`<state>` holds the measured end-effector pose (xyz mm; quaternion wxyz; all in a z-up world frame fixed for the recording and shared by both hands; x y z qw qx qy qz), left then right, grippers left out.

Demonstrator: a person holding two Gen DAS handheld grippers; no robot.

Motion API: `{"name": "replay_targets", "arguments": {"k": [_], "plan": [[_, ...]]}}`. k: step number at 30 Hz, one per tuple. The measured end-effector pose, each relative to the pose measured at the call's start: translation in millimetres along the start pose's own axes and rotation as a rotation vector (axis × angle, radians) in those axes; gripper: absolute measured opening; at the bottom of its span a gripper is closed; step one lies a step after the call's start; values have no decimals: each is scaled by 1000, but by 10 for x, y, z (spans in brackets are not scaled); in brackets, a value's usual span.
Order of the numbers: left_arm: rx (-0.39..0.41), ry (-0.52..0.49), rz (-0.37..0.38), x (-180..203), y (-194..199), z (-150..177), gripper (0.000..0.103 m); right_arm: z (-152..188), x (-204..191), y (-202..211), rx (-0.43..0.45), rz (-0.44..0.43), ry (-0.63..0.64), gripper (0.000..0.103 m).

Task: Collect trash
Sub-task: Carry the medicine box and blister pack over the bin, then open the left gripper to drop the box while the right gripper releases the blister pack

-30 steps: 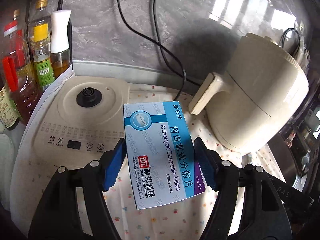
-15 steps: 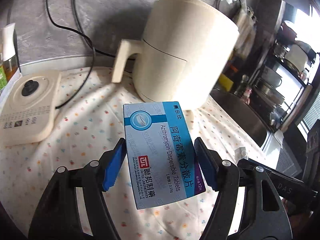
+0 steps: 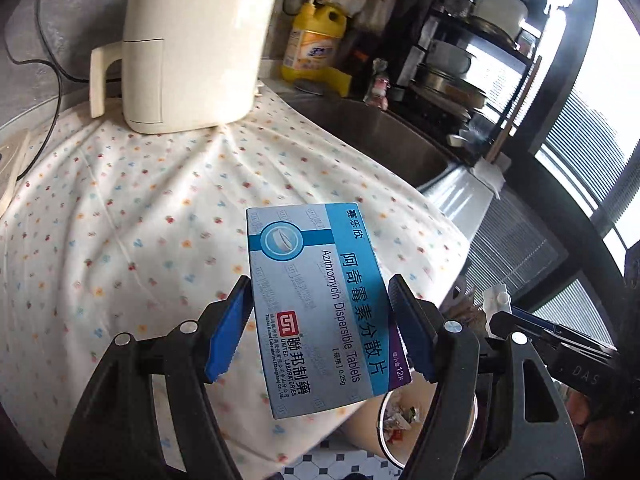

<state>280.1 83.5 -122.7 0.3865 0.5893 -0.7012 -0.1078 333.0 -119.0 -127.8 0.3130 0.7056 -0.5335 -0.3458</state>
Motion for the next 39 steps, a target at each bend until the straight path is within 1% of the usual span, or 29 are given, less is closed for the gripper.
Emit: {"name": "replay_targets", "arguments": {"k": [5,9,12,13,14,15,16,18,20,23,27,33,34,35,36,37,39], "plan": [[-47,-53,41,542,-108,248,69,312,632,127,-33,27,-57,32],[-83,-73,66,913,-185,478,69,518,1049,191,-56,41,-91,33],[-112,-86,72,1123,-259,640,69,669,1313,201,-79,54,-110,36],[-122,-87,73,1175,-284,697,69,721,1395,180,-98,64,-115,42],[-132,-87,74,1226,-313,758,69,772,1483,149,-123,76,-124,62],[-141,-87,73,1280,-347,819,69,822,1563,134,-140,90,-134,70],[-149,-86,74,1327,-377,879,69,876,1647,144,-145,101,-144,74],[-164,-90,74,1417,-442,994,69,983,1818,186,-152,115,-153,76],[-176,-89,71,1485,-513,1081,69,1081,1989,247,-160,137,-157,80],[-187,-79,72,1575,-604,1197,69,1214,2256,364,-161,162,-172,84],[-198,-74,79,1754,-722,1344,69,1327,2578,520,-152,186,-193,85],[-220,-67,88,1993,-908,1539,71,1410,2892,751,-123,204,-189,85],[-238,-71,102,2022,-963,1575,76,1424,2935,784,-119,206,-191,85],[-258,-87,96,2044,-1027,1612,81,1440,2985,818,-117,207,-192,85],[-272,-102,58,2043,-1079,1646,87,1452,3017,844,-115,208,-191,85],[-281,-95,28,2021,-1112,1667,88,1461,3038,868,-113,208,-190,85],[-292,-26,55,1938,-1103,1659,89,1467,3065,905,-111,204,-184,85]]}}
Point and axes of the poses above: each gripper's, at about its wrist camera, not at the fingertips, and y roughly against the way its jaws point, x to its right, z to its underside, the point moved 2 cm from there along -y, roughly the way its jaws point, and after that the axes turned 13 degrees about z, right-handed, at the moved point
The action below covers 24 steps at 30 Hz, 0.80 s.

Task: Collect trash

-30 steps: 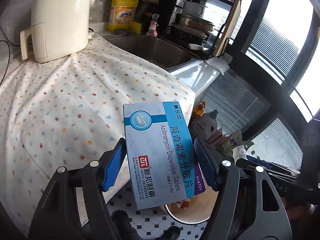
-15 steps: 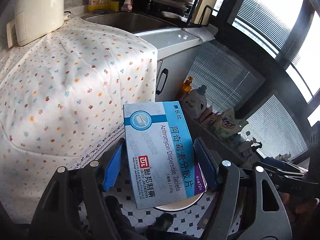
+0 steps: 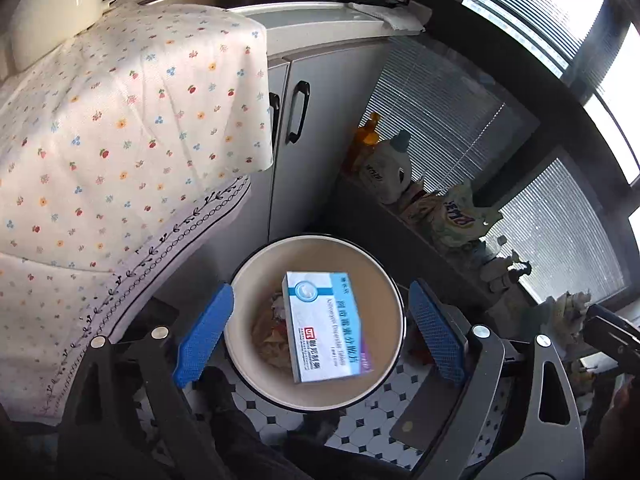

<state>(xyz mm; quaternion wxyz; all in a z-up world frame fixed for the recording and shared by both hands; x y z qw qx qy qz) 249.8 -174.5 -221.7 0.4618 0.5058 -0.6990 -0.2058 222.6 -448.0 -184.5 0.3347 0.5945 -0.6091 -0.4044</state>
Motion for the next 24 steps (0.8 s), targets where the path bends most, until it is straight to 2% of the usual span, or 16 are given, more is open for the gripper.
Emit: {"name": "replay_targets", "arguments": {"k": [1,4,13,18,24], "plan": [[6,22,9,-27,39,-1,92,-2,5,15,2,-5,3,85],[47,22,-28,-57,249,-17,97,-24,-19,52,6,-32,9,85],[137,72,-65,-224,1113,-156,97,-220,-409,203,-11,-130,48,85],[171,57,-64,-345,1597,-242,97,-348,-709,412,0,-131,91,87],[191,35,-66,-613,2175,-349,97,-437,-1125,776,37,-123,77,91]]}}
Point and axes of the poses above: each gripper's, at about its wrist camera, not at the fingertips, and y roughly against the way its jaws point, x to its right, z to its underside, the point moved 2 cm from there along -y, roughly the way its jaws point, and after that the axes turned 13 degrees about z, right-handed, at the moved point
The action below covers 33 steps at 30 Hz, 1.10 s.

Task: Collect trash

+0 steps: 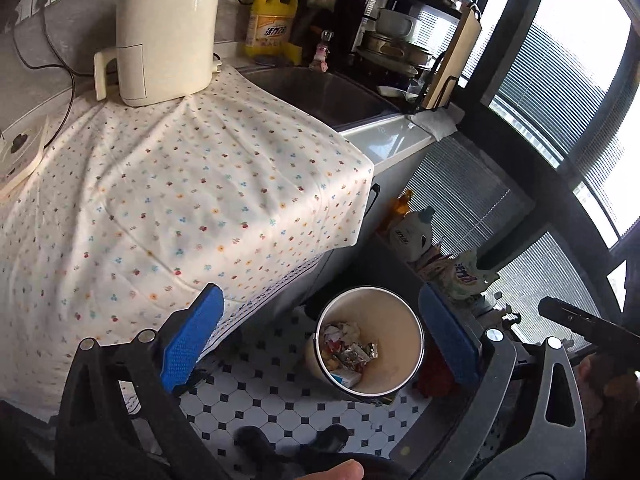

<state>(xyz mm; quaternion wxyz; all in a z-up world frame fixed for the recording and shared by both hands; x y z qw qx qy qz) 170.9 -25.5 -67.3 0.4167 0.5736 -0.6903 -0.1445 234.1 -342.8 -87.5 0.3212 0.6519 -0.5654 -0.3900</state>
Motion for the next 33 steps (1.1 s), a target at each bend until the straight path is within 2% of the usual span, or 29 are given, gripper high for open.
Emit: {"name": "replay_targets", "arguments": {"k": [4,6,10,13,17,25,33], "plan": [[20,-22,0,-174,334,-93,97,-46,-279,239,32,-12,-27,95],[31,-30,4,-250,511,-126,97,-68,-426,351,46,10,-21,95],[60,-62,-31,-335,865,-157,97,-113,-660,600,81,-11,-33,95],[105,-49,-41,-382,1130,-152,97,-93,-831,786,108,-4,-9,95],[169,-47,-58,-362,1461,-113,97,-20,-1049,1004,128,-66,33,95],[299,-21,-124,-233,2121,147,97,196,-1322,1388,205,-110,114,95],[353,-20,-158,-55,2484,559,97,600,-1341,1736,277,-89,147,95]]}}
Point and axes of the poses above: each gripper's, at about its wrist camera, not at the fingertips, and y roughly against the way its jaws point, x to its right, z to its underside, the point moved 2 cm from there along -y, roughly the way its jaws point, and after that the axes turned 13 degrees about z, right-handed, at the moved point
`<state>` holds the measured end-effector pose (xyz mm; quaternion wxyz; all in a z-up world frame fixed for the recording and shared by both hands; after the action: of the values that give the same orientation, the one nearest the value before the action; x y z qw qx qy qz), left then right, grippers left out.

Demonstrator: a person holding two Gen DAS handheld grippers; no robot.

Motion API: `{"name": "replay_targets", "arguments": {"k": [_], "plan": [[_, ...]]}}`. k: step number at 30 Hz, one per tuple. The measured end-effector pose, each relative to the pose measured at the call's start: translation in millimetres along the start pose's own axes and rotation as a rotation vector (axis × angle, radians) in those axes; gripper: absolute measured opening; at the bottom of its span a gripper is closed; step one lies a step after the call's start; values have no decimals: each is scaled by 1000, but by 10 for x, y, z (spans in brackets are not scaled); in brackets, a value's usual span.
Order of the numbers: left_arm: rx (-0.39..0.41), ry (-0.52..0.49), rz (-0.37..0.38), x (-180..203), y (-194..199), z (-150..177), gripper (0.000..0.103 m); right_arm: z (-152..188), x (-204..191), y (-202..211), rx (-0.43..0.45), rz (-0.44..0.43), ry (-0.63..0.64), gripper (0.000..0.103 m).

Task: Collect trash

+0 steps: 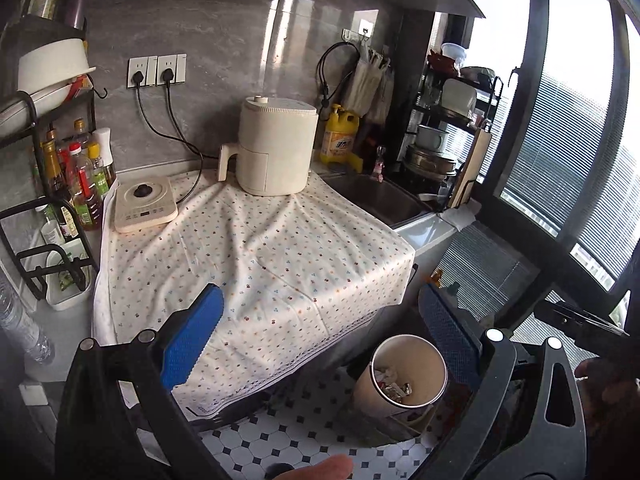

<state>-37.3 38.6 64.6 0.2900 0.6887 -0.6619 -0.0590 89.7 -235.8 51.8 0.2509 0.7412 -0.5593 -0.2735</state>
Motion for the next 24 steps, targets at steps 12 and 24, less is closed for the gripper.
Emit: {"name": "replay_targets", "arguments": {"k": [12,24], "plan": [[27,-3,1,249,320,271,97,361,69,367,21,-18,24,95],[57,-12,6,401,402,321,97,420,209,532,46,-37,25,95]]}}
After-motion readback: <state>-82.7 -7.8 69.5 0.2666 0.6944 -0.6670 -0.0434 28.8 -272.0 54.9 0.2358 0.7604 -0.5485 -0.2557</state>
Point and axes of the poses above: each gripper's, at about its wrist camera, not at the fingertips, and y roughly against the way its jaws point, x to its right, z to its underside, the point moved 2 cm from there along -y, roughly the way its jaws point, and after that the axes turned 13 degrees about z, right-handed, at the moved point
